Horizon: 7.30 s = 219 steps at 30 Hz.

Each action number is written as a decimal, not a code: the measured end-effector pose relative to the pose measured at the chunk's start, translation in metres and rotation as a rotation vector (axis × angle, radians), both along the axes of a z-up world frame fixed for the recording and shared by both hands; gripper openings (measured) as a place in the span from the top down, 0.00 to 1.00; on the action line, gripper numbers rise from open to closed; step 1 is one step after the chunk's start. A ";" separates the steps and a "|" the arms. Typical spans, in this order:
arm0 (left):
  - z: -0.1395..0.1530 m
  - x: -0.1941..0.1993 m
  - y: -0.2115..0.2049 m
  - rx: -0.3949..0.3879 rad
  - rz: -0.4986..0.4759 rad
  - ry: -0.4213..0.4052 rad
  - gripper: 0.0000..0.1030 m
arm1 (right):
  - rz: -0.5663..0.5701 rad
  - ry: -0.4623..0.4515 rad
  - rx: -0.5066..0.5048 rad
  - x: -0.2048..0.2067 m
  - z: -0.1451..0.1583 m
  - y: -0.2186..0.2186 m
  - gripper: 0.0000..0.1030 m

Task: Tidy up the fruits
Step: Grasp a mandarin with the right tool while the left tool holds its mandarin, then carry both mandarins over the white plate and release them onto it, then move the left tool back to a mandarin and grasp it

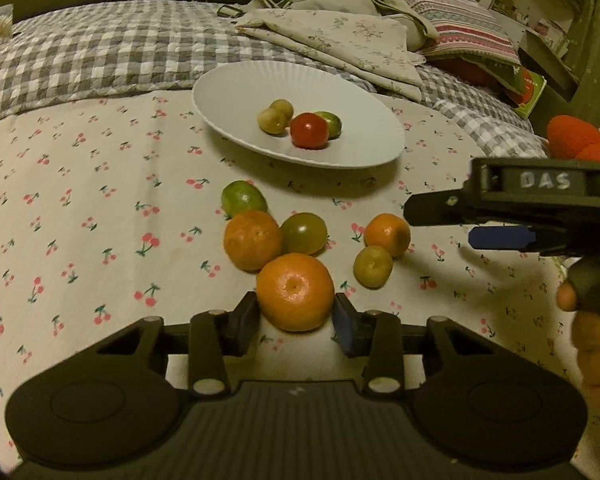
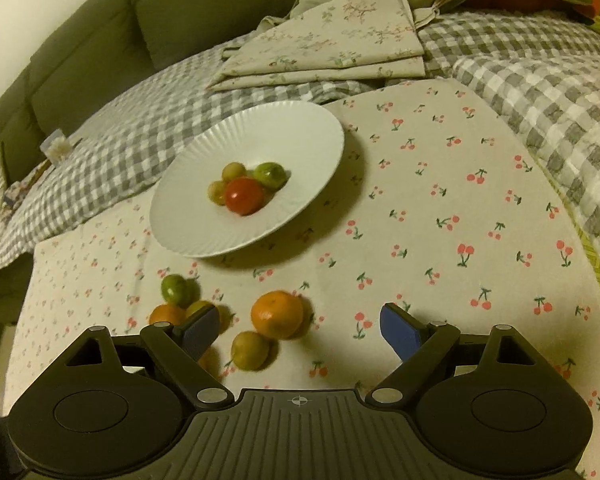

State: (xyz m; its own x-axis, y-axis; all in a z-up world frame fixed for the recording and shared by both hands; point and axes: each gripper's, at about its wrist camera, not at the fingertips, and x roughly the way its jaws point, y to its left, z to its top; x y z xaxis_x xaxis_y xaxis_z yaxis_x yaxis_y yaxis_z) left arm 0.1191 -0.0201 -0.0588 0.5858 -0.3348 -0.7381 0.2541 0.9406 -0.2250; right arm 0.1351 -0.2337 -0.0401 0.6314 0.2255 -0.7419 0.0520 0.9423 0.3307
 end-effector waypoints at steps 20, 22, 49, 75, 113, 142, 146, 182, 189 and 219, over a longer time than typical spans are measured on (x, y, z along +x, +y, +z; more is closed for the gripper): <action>0.007 0.000 0.012 0.051 0.063 0.007 0.63 | 0.095 -0.043 -0.075 0.016 -0.027 0.035 0.57; 0.007 0.000 0.013 0.050 0.066 0.010 0.63 | 0.100 -0.043 -0.076 0.016 -0.028 0.036 0.62; 0.012 -0.002 0.015 0.038 0.085 -0.007 0.63 | 0.081 -0.080 -0.083 0.008 -0.015 0.035 0.67; 0.040 0.024 0.007 0.065 0.061 -0.125 0.63 | 0.051 -0.174 -0.065 0.014 0.020 0.024 0.67; 0.015 0.107 -0.037 0.195 -0.106 -0.210 0.63 | 0.174 -0.226 -0.233 0.079 0.005 0.033 0.67; 0.034 0.093 -0.020 0.140 -0.073 -0.224 0.43 | 0.087 -0.230 -0.134 0.082 0.016 0.015 0.44; 0.043 0.085 -0.013 0.134 -0.056 -0.224 0.43 | 0.060 -0.225 -0.090 0.079 0.024 0.007 0.44; 0.040 0.017 0.031 0.053 0.012 -0.099 0.43 | 0.181 -0.178 -0.031 -0.002 0.060 0.026 0.41; 0.028 0.017 0.021 0.078 -0.040 -0.077 0.42 | 0.207 -0.116 -0.013 -0.013 0.049 0.032 0.39; -0.005 0.038 0.007 0.118 -0.099 -0.103 0.45 | 0.201 -0.082 -0.045 -0.010 0.035 0.034 0.41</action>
State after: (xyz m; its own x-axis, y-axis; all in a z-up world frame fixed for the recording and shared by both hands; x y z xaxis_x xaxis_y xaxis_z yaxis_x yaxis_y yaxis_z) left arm 0.1575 -0.0134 -0.0640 0.6284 -0.3095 -0.7137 0.3630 0.9281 -0.0829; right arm 0.1254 -0.1993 -0.0048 0.6358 0.3205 -0.7022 -0.1632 0.9450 0.2835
